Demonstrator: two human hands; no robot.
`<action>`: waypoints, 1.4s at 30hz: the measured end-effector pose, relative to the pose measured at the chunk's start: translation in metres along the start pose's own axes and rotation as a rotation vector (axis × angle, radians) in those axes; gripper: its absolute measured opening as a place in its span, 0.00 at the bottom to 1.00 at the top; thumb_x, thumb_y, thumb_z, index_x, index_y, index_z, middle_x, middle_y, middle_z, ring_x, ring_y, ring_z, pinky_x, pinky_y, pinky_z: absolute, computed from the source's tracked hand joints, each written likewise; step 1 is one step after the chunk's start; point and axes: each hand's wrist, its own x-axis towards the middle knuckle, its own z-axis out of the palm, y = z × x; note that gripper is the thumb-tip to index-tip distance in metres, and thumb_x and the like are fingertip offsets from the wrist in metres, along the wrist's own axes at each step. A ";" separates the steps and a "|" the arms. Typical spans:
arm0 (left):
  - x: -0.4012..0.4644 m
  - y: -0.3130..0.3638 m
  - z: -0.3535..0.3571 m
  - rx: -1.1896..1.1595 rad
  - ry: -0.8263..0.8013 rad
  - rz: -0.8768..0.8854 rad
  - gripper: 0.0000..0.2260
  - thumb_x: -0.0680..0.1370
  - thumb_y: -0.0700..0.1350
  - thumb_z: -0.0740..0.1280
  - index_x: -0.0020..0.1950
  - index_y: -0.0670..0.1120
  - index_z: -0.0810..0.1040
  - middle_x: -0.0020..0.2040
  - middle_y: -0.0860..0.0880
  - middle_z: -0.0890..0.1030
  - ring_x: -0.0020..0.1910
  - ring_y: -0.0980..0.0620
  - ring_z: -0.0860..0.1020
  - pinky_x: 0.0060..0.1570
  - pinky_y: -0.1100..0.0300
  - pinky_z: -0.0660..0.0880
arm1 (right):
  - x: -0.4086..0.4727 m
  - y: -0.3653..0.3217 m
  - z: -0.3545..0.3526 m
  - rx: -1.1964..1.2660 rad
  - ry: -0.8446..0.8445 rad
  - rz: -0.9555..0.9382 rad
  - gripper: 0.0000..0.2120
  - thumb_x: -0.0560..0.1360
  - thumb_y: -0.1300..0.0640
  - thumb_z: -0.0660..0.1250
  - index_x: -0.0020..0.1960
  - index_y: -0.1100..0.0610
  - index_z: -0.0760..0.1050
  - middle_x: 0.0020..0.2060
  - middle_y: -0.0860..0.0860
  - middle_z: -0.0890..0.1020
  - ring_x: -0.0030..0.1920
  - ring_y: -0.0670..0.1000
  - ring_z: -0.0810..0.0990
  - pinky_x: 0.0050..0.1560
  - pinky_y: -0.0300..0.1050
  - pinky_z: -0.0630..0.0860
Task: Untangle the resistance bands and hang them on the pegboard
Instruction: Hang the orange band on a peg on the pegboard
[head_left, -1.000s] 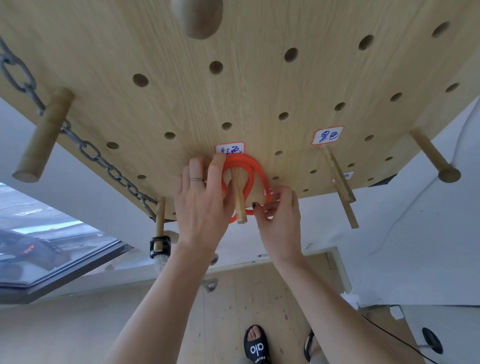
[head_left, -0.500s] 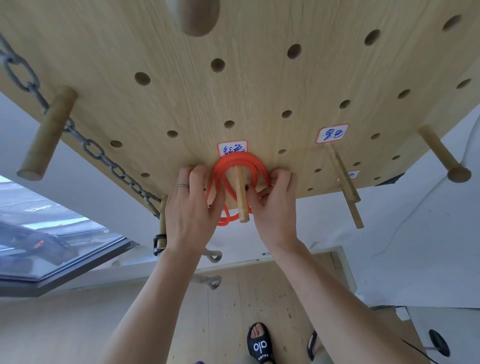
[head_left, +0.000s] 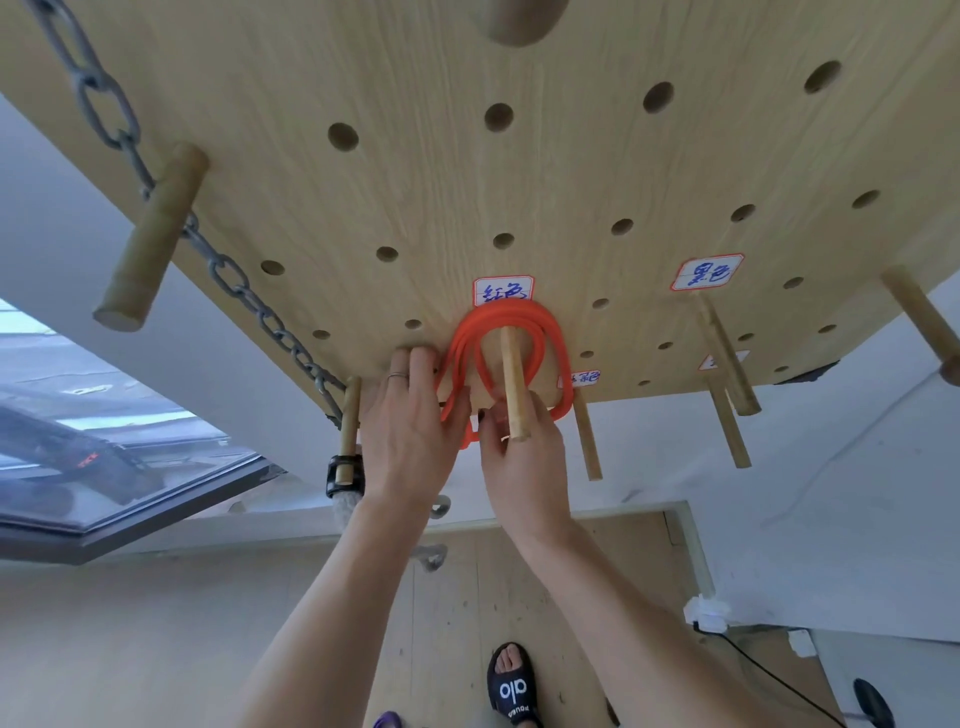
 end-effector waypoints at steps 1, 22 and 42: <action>-0.001 -0.002 -0.001 -0.007 -0.006 0.011 0.14 0.77 0.48 0.74 0.50 0.44 0.71 0.45 0.45 0.78 0.36 0.41 0.78 0.35 0.54 0.67 | 0.002 -0.001 0.002 0.016 -0.005 -0.006 0.11 0.80 0.63 0.65 0.62 0.63 0.76 0.46 0.54 0.82 0.42 0.55 0.81 0.40 0.48 0.76; 0.001 -0.011 -0.010 0.129 -0.119 0.033 0.09 0.82 0.47 0.67 0.54 0.50 0.66 0.48 0.48 0.82 0.36 0.36 0.81 0.42 0.43 0.79 | 0.021 -0.016 0.015 -0.080 0.089 -0.020 0.21 0.76 0.51 0.74 0.61 0.63 0.76 0.39 0.52 0.80 0.38 0.53 0.80 0.36 0.43 0.71; -0.004 -0.011 0.007 0.137 -0.152 -0.080 0.07 0.81 0.44 0.67 0.48 0.42 0.72 0.29 0.44 0.77 0.24 0.39 0.76 0.26 0.59 0.58 | 0.023 -0.017 0.033 -0.127 0.165 0.129 0.13 0.78 0.55 0.69 0.59 0.61 0.75 0.35 0.50 0.80 0.34 0.53 0.80 0.33 0.46 0.75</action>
